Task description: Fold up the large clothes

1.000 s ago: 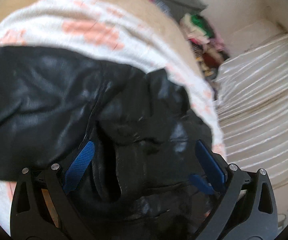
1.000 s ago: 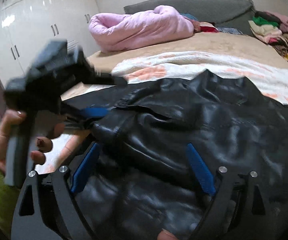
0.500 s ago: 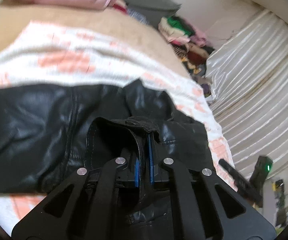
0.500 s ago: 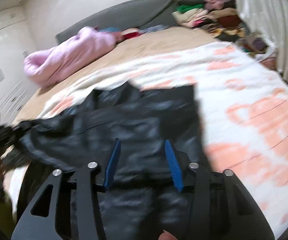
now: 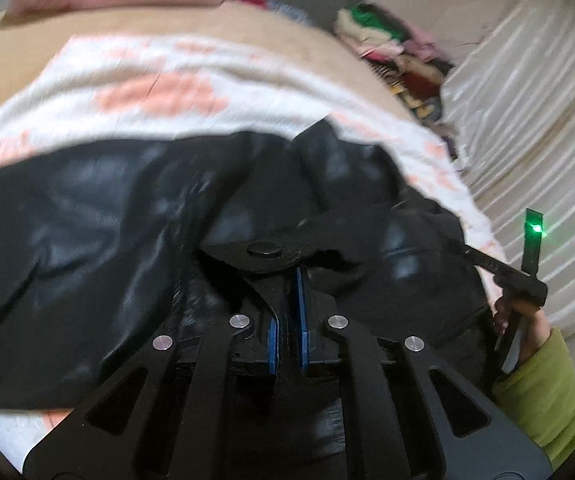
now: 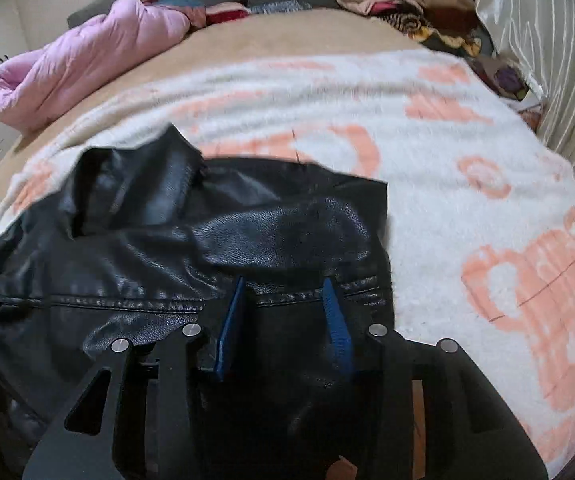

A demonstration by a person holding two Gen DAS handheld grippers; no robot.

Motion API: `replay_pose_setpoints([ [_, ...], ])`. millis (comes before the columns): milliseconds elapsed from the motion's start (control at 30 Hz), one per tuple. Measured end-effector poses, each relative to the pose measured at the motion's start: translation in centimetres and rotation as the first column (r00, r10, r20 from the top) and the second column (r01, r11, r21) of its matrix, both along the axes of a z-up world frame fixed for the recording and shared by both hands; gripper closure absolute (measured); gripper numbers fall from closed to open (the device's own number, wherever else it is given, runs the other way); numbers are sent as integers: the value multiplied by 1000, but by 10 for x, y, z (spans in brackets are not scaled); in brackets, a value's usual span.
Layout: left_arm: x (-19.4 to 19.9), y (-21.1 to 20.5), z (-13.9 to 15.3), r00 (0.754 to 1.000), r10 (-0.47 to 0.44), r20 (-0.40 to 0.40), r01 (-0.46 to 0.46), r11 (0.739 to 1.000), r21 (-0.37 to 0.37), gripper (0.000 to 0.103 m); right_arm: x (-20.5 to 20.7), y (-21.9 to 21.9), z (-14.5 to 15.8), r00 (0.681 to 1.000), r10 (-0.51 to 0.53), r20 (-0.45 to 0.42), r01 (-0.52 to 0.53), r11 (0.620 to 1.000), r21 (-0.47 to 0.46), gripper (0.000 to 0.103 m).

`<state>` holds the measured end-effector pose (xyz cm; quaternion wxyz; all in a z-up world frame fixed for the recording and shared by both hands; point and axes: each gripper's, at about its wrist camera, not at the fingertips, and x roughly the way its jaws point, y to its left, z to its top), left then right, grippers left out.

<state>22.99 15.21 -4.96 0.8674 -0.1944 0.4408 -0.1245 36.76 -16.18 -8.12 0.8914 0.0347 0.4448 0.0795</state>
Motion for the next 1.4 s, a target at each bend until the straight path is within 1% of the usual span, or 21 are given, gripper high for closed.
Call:
replay_pose_setpoints([
  [33, 1, 1, -7, 1000, 1, -22, -1, 1000, 9, 98, 1, -1, -5, 1000, -4, 3, 4, 1000, 3, 65],
  [133, 5, 4, -19, 999, -5, -33, 6, 1000, 14, 96, 1, -2, -10, 1000, 2, 14, -2, 1000, 0, 65],
  [167, 5, 6, -20, 999, -3, -37, 3, 1000, 3, 96, 1, -1, -9, 1000, 4, 13, -4, 1000, 3, 65],
  [200, 3, 7, -17, 999, 1, -34, -1, 1000, -3, 93, -2, -1, -5, 1000, 16, 16, -16, 1000, 8, 63],
  [233, 1, 8, -13, 1000, 2, -27, -2, 1000, 3, 87, -7, -2, 2, 999, 27, 23, -27, 1000, 8, 58],
  [300, -7, 8, 3, 1000, 9, 12, -9, 999, 41, 75, -21, -1, 18, 996, 64, 56, -65, 998, 15, 48],
  [333, -10, 10, 10, 1000, 13, 28, -14, 999, 50, 75, -29, -1, 24, 995, 75, 73, -77, 997, 20, 46],
  [400, -18, 14, 26, 997, 36, 64, -40, 997, 59, 71, -44, 1, 35, 991, 91, 96, -95, 995, 40, 43],
  [467, -27, 15, 42, 993, 52, 104, -62, 994, 95, 65, -58, 2, 43, 987, 106, 117, -114, 992, 61, 42],
  [533, -35, 7, 53, 991, 21, 131, -37, 991, 129, 55, -71, 5, 47, 984, 118, 132, -127, 990, 63, 39],
  [633, -44, -11, 60, 991, -20, 133, -2, 986, 166, 48, -89, 11, 50, 981, 137, 136, -150, 984, 90, 37],
  [767, -47, -42, 51, 994, -76, 84, 62, 985, 163, 46, -106, 21, 49, 978, 157, 140, -169, 983, 74, 34],
  [800, -47, -50, 47, 993, -90, 72, 77, 981, 176, 46, -109, 24, 48, 977, 162, 138, -172, 983, 68, 32],
  [867, -45, -63, 34, 993, -112, 32, 103, 974, 199, 45, -115, 29, 44, 975, 176, 135, -185, 981, 58, 31],
  [933, -42, -66, 19, 995, -102, -9, 102, 972, 211, 43, -117, 32, 37, 979, 172, 109, -177, 983, 40, 29],
  [967, -41, -63, 6, 996, -80, -46, 88, 974, 211, 43, -116, 31, 33, 983, 161, 91, -164, 986, 33, 29],
  [1033, -39, -59, -9, 995, -57, -80, 73, 974, 216, 43, -110, 28, 17, 991, 128, 28, -129, 991, 19, 29],
  [1067, -38, -57, -15, 995, -51, -88, 68, 977, 205, 43, -108, 25, 10, 993, 118, 7, -118, 992, 34, 29],
  [1133, -38, -56, -15, 995, -49, -82, 65, 977, 204, 43, -109, 24, 3, 994, 108, 5, -108, 993, 54, 29],
  [1267, -40, -55, -8, 997, -46, -66, 58, 979, 195, 42, -115, 25, 13, 994, 102, 35, -104, 993, 55, 27],
  [1400, -46, -54, 5, 999, -39, -38, 45, 981, 188, 32, -123, 25, 26, 991, 119, 59, -125, 986, 114, 17],
])
